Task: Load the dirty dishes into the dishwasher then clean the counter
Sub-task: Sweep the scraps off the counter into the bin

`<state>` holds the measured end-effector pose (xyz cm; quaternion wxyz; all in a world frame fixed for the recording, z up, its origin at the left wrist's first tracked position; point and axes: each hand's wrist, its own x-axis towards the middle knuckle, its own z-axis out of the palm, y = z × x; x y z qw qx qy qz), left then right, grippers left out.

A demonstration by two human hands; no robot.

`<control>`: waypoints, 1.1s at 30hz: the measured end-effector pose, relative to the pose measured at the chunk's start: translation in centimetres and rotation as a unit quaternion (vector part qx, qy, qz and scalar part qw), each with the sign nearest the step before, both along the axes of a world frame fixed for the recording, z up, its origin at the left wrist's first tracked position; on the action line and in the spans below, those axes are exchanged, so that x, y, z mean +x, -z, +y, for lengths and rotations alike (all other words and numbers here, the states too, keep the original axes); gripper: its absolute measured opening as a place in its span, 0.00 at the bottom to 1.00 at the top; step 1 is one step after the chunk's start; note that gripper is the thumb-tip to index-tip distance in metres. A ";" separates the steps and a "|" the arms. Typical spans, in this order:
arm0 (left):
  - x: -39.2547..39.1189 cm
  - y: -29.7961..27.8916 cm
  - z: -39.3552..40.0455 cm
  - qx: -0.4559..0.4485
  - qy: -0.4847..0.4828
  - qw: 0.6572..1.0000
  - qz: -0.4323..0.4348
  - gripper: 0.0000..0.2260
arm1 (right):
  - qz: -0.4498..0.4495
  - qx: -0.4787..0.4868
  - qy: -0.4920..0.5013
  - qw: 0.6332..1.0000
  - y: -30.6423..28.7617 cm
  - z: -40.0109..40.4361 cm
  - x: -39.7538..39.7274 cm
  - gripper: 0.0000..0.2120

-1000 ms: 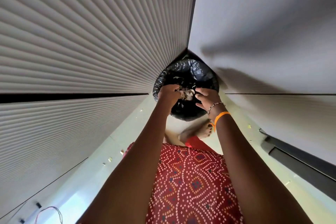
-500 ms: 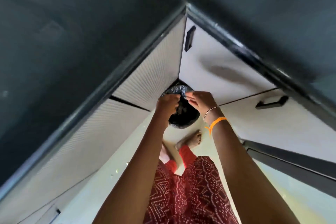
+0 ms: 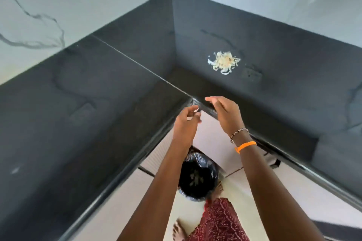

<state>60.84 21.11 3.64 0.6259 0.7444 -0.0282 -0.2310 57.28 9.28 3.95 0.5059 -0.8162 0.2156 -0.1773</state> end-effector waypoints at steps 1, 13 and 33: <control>0.7 -0.5 -0.5 -0.003 -0.011 1.000 -0.014 0.09 | 0.017 -0.047 -0.046 0.998 0.3 -1.1 0.8 0.13; 9.3 -1.7 -9.0 0.049 -0.082 0.994 -0.061 0.11 | 0.178 -0.507 -0.299 0.789 1.5 -9.1 10.4 0.42; 13.5 0.8 -16.3 0.290 -0.053 0.929 -0.223 0.13 | 0.302 -0.330 0.065 0.892 2.7 -15.0 8.5 0.42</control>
